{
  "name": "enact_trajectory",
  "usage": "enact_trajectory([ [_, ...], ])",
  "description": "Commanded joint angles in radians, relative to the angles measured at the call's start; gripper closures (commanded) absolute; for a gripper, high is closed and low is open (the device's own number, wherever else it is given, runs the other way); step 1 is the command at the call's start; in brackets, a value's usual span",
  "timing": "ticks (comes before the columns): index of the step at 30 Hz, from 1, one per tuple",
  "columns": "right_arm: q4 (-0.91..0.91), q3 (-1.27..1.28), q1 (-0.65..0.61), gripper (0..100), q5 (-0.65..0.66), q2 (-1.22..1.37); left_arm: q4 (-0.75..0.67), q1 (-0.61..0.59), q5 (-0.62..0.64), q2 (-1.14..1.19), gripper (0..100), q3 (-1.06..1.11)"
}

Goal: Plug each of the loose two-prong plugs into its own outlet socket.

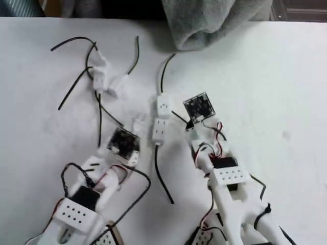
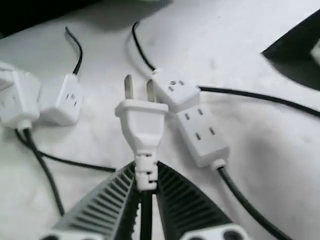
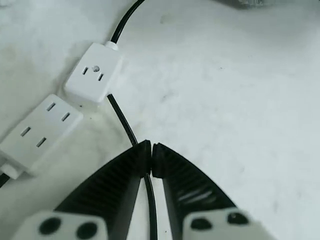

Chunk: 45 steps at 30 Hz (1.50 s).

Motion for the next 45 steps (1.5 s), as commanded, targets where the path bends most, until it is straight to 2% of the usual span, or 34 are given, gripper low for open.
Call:
enact_trajectory([
  [1,-0.025,-0.026,0.016,98.0,-0.011,0.016,0.015,-0.107,-0.035,-0.021,98,-0.003],
  [4,-0.025,-0.026,0.028,98.0,-0.011,0.018,0.04,-0.154,-0.038,-0.022,95,-0.025],
  [9,-0.025,-0.026,0.03,98.0,-0.011,0.018,0.27,-0.182,-0.038,-0.067,82,-0.092],
  [15,-0.027,-0.026,0.028,98.0,-0.009,0.018,0.417,-0.191,-0.038,-0.223,82,-0.098],
  [19,-0.028,-0.026,0.028,98.0,-0.009,0.018,0.446,-0.291,-0.041,-0.338,79,-0.098],
  [23,-0.028,-0.026,0.028,98.0,-0.011,0.018,0.476,-0.338,-0.051,-0.314,77,-0.11],
  [27,-0.025,-0.026,0.025,98.0,-0.011,0.018,0.491,-0.338,-0.078,-0.159,77,-0.207],
  [39,-0.025,-0.026,0.027,98.0,-0.011,0.018,0.485,-0.236,-0.075,0.647,77,-0.664],
  [45,-0.028,-0.026,0.028,98.0,-0.011,0.018,0.483,-0.232,-0.081,0.99,77,-0.83],
])
